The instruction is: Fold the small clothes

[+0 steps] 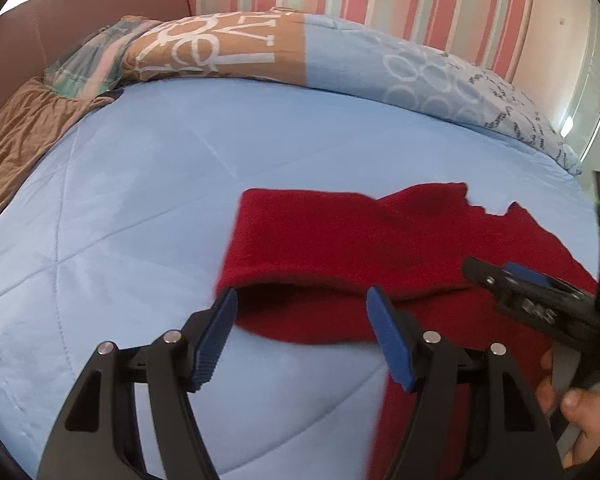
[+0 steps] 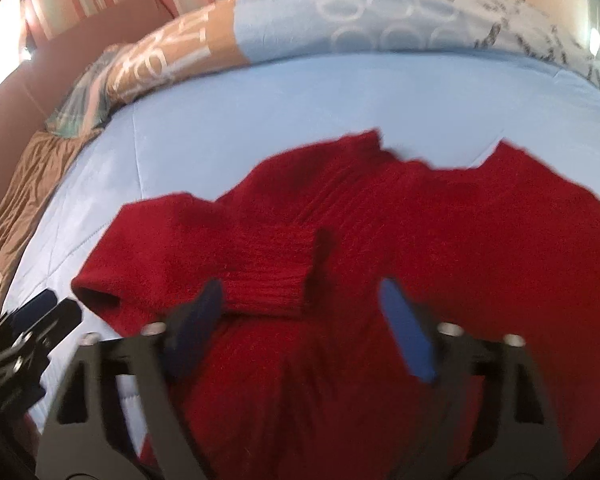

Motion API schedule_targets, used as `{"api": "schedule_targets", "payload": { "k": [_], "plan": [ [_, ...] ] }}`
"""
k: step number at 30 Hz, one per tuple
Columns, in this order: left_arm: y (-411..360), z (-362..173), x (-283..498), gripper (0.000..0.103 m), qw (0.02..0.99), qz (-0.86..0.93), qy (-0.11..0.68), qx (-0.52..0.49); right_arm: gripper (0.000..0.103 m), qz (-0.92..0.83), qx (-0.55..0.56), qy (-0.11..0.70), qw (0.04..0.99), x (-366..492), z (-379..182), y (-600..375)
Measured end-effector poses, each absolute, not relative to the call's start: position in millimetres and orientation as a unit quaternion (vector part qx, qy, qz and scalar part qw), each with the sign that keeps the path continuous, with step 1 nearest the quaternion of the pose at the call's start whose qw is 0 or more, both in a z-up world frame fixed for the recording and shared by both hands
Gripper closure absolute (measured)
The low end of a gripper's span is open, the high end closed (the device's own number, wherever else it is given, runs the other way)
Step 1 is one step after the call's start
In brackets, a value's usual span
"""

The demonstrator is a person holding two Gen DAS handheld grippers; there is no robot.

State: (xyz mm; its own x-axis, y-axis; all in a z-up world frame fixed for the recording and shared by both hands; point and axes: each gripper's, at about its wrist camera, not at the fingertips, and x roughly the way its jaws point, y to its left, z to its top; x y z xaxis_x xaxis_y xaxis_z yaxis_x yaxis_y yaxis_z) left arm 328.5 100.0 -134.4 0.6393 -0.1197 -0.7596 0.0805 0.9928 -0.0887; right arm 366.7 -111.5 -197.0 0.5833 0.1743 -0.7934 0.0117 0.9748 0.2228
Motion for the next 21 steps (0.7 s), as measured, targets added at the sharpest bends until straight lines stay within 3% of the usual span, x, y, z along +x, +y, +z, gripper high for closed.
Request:
{"api": "schedule_targets", "payload": {
  "k": [5, 9, 21],
  "plan": [
    [115.2, -145.0, 335.8, 0.035, 0.900, -0.045, 0.431, -0.039, 0.036, 0.034, 0.112, 0.464, 0.878, 374.6, -206.3, -107.0],
    [117.9, -146.0, 338.0, 0.035, 0.901, -0.041, 0.430, -0.043, 0.068, 0.044, 0.118, 0.472, 0.873, 376.5, -211.1, -107.4],
    [98.4, -141.9, 336.3, 0.035, 0.905, -0.049, 0.422, -0.020, 0.092, 0.056, 0.114, 0.454, 0.882, 372.9, -212.3, -110.9]
  ]
}}
